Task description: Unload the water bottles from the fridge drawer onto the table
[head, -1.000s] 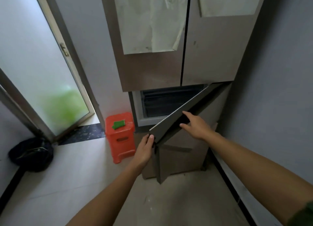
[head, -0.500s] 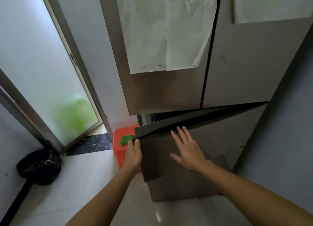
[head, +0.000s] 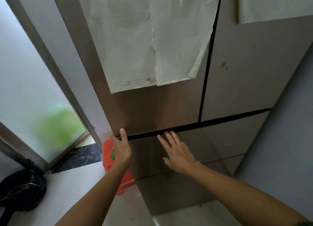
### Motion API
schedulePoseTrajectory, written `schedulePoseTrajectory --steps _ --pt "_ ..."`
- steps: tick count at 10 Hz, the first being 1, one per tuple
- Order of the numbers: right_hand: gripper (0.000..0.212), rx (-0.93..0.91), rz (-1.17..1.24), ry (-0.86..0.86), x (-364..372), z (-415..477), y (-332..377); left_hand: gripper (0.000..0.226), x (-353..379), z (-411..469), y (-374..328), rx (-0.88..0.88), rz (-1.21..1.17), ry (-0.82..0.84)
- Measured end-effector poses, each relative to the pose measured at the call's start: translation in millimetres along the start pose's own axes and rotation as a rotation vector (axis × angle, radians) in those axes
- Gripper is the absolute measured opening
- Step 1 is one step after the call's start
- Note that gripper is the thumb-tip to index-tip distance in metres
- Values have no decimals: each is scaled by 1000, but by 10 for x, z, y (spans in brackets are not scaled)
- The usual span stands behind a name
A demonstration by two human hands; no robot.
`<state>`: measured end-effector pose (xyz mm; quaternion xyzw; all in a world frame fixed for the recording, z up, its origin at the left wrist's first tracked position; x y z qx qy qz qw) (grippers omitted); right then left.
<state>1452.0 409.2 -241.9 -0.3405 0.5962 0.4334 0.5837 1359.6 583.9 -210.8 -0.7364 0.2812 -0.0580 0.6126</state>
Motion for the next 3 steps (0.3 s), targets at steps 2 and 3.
schedulePoseTrajectory --steps 2,3 --pt "79 28 129 25 -119 -13 44 55 -190 229 113 99 114 156" --pt "54 15 235 -159 -508 47 71 57 -252 337 142 157 165 162"
Point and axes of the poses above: each hand's wrist, its own z-axis towards the middle knuckle, its own x-axis out of the palm, y = z × x, the point moved 1 cm from there along z, towards the middle knuckle, and after that the axes turned 14 degrees about -x, right-handed, at the moved point
